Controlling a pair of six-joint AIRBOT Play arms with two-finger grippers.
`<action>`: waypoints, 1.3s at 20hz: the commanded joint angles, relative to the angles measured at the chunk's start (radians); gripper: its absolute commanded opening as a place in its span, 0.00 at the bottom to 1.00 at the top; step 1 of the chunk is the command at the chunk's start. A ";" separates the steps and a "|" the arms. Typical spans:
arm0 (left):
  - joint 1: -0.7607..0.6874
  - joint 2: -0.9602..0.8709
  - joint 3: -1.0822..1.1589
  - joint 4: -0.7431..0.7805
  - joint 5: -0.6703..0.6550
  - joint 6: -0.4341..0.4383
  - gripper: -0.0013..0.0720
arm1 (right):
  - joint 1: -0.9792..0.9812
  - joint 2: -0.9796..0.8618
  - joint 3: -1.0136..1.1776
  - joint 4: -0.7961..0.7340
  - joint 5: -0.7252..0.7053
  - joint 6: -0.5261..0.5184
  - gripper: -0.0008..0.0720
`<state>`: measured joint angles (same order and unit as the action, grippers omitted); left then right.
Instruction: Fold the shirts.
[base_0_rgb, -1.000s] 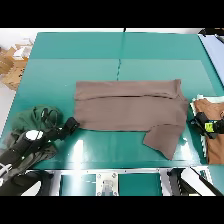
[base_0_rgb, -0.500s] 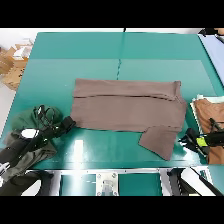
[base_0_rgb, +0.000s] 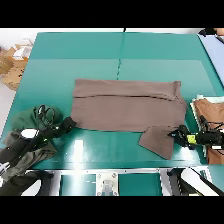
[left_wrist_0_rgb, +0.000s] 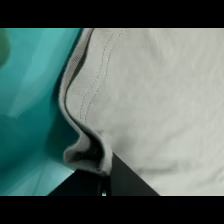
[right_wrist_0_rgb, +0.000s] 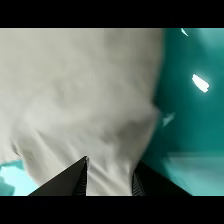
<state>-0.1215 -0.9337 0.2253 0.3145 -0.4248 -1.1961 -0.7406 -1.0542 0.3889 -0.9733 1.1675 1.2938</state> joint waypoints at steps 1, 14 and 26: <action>0.001 0.000 0.000 0.000 -0.031 0.001 0.05 | 0.002 -0.011 -0.003 0.112 -0.052 -0.092 0.40; 0.001 0.010 0.356 0.691 -0.512 -0.339 0.05 | 0.001 0.222 0.102 -0.172 0.111 0.248 0.04; 0.001 -0.240 0.801 0.804 -0.554 -0.374 0.05 | 0.211 0.036 0.574 0.036 -0.056 0.232 0.04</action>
<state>-0.1219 -1.0740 0.9161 1.0996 -0.9947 -1.5696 -0.6006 -0.9318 0.8658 -0.9676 1.2072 1.5219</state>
